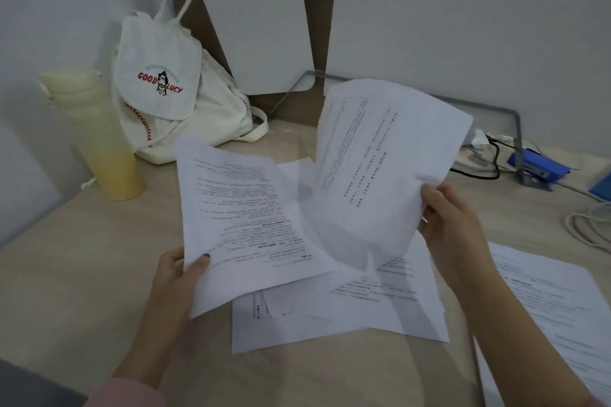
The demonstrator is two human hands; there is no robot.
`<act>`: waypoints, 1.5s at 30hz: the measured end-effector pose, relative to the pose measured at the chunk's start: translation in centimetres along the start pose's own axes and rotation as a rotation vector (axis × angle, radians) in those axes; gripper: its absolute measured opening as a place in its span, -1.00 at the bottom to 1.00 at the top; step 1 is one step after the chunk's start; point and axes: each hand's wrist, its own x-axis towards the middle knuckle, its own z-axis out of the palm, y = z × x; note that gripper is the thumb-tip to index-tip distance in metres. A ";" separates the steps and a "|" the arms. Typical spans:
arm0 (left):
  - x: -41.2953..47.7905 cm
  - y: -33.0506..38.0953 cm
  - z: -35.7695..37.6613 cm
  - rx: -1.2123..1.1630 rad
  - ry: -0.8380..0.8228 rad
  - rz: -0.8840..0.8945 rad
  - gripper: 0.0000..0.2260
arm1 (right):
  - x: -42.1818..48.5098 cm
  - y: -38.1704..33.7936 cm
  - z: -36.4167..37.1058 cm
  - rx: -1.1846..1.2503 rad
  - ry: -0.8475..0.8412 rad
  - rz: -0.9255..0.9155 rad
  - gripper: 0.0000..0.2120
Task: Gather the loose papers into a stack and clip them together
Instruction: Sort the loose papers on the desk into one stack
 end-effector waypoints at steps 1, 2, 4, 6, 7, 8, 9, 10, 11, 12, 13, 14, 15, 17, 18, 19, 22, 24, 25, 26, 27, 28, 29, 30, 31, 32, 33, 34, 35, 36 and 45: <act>-0.2 0.0 0.3 -0.047 -0.030 -0.024 -0.74 | -0.2 -0.2 -0.6 0.086 0.004 0.032 -0.86; -0.4 0.0 0.6 -0.088 -0.058 -0.046 -0.76 | -0.3 -0.1 -1.2 0.152 0.020 0.067 -0.87; -0.8 -0.2 1.1 -0.136 -0.096 -0.087 -0.80 | -0.7 0.6 -2.4 0.216 0.075 0.145 -0.86; -1.1 -0.6 1.4 -0.146 -0.112 -0.120 -0.86 | -1.3 2.0 -3.4 0.210 0.153 0.231 -0.87; -1.3 -0.8 1.6 -0.149 -0.112 -0.137 -0.88 | -1.6 2.7 -3.7 0.177 0.195 0.271 -0.87; -1.5 -1.0 1.6 -0.152 -0.112 -0.149 -0.89 | -2.0 3.4 -4.1 0.115 0.232 0.304 -0.88; -1.8 -1.2 1.6 -0.152 -0.111 -0.162 -0.87 | -2.4 4.0 -4.3 0.033 0.253 0.331 -0.87; -2.0 -1.2 1.7 -0.150 -0.113 -0.170 -0.83 | -2.7 4.5 -4.4 -0.046 0.257 0.351 -0.85; -2.2 -1.3 1.8 -0.144 -0.109 -0.172 -0.78 | -3.1 4.9 -4.5 -0.107 0.245 0.365 -0.83; -2.3 -1.3 1.8 -0.133 -0.110 -0.160 -0.76 | -3.3 5.2 -4.5 -0.152 0.224 0.375 -0.82; -2.3 -1.3 1.8 -0.102 -0.112 -0.146 -0.73 | -3.6 5.3 -4.4 -0.189 0.204 0.385 -0.80; -2.3 -1.3 1.7 -0.065 -0.111 -0.132 -0.72 | -3.6 5.4 -4.4 -0.219 0.197 0.394 -0.79; -2.2 -1.3 1.6 -0.032 -0.113 -0.115 -0.70 | -3.6 5.4 -4.5 -0.241 0.197 0.401 -0.77; -2.0 -1.0 1.1 0.014 -0.143 -0.106 -0.70 | -3.2 5.2 -4.7 -0.265 0.191 0.406 -0.75; -1.8 -0.9 0.8 0.031 -0.164 -0.106 -0.68 | -3.1 5.0 -4.7 -0.266 0.181 0.402 -0.73; -1.7 -0.6 0.4 0.050 -0.182 -0.101 -0.69 | -2.9 4.6 -4.8 -0.257 0.160 0.393 -0.70; -1.1 0.2 -1.1 0.126 -0.218 -0.065 -0.84 | -2.2 3.5 -5.7 -0.255 0.046 0.372 -0.64; -0.7 0.8 -2.2 0.147 -0.235 -0.077 -0.82 | -1.7 2.9 -6.2 -0.353 -0.020 0.413 -0.73; -0.5 1.2 -2.7 0.159 -0.251 -0.097 -0.81 | -1.3 2.7 -6.3 -0.416 -0.022 0.438 -0.79; -0.3 1.6 -3.3 0.175 -0.278 -0.120 -0.80 | -0.8 2.5 -6.4 -0.483 -0.006 0.458 -0.82; 0.0 1.8 -3.8 0.186 -0.303 -0.140 -0.79 | -0.3 2.3 -6.5 -0.563 0.014 0.470 -0.83; 0.3 2.0 -4.2 0.205 -0.335 -0.152 -0.80 | 0.2 2.1 -6.4 -0.655 0.029 0.468 -0.85; 0.6 2.3 -4.5 0.226 -0.371 -0.164 -0.80 | 0.7 1.9 -6.2 -0.752 0.032 0.452 -0.88; 0.9 2.5 -4.7 0.252 -0.408 -0.177 -0.80 | 1.2 1.8 -5.9 -0.838 0.025 0.424 -0.90; 1.1 2.7 -4.7 0.272 -0.434 -0.189 -0.81 | 1.6 1.8 -5.4 -0.907 0.010 0.398 -0.89; 1.4 2.9 -4.7 0.292 -0.453 -0.196 -0.82 | 2.0 2.0 -4.9 -0.963 -0.011 0.378 -0.86; 1.7 3.0 -4.6 0.296 -0.465 -0.207 -0.84 | 2.4 2.2 -4.2 -1.018 -0.040 0.364 -0.83; 2.0 3.1 -4.4 0.302 -0.471 -0.212 -0.86 | 2.8 2.5 -3.3 -1.075 -0.074 0.353 -0.80; 2.3 3.2 -4.0 0.317 -0.470 -0.207 -0.87 | 3.1 2.7 -2.4 -1.130 -0.112 0.351 -0.78; 2.6 3.1 -3.7 0.349 -0.445 -0.198 -0.85 | 3.5 3.1 -1.6 -1.179 -0.142 0.347 -0.76; 4.1 2.3 -3.8 0.359 -0.520 -0.194 -0.71 | 5.6 6.2 4.2 -1.422 -0.234 0.230 -0.85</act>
